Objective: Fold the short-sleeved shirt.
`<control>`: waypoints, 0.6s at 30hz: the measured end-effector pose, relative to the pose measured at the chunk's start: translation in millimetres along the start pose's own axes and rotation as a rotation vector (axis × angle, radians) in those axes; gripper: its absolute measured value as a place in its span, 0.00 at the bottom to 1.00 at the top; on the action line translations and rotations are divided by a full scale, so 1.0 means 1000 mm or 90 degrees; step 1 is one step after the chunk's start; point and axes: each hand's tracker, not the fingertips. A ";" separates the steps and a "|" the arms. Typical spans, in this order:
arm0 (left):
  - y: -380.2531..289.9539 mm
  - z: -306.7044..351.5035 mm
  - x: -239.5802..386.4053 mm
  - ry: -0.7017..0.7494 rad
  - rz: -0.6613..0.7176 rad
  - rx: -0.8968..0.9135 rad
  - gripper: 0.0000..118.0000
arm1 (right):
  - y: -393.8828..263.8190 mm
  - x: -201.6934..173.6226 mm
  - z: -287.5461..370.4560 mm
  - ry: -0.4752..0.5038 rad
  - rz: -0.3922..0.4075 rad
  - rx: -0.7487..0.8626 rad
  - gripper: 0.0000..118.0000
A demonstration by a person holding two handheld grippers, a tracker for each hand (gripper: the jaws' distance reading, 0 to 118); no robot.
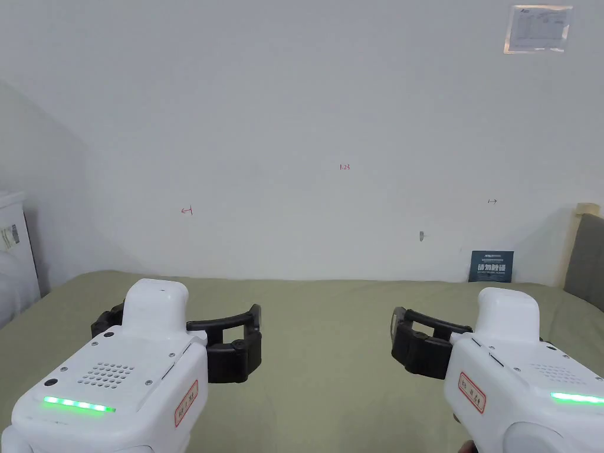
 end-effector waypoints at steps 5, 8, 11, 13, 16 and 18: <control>-0.003 -0.001 -0.002 0.001 0.005 -0.006 1.00 | 0.004 0.003 -0.003 0.004 -0.019 -0.025 1.00; -0.005 -0.002 -0.003 0.003 0.007 -0.007 1.00 | 0.002 0.005 -0.002 0.023 -0.030 -0.015 1.00; -0.006 -0.002 -0.004 0.003 0.006 -0.010 1.00 | 0.001 0.006 -0.002 0.042 -0.034 -0.012 1.00; -0.007 -0.002 -0.004 0.005 0.006 -0.010 1.00 | 0.002 0.004 -0.002 0.041 -0.030 -0.012 1.00; -0.007 -0.001 -0.005 0.006 0.011 -0.010 1.00 | 0.004 0.010 0.003 0.049 -0.065 -0.003 1.00; -0.007 -0.001 -0.005 0.007 0.011 -0.010 1.00 | 0.006 0.013 0.003 0.040 -0.080 -0.016 1.00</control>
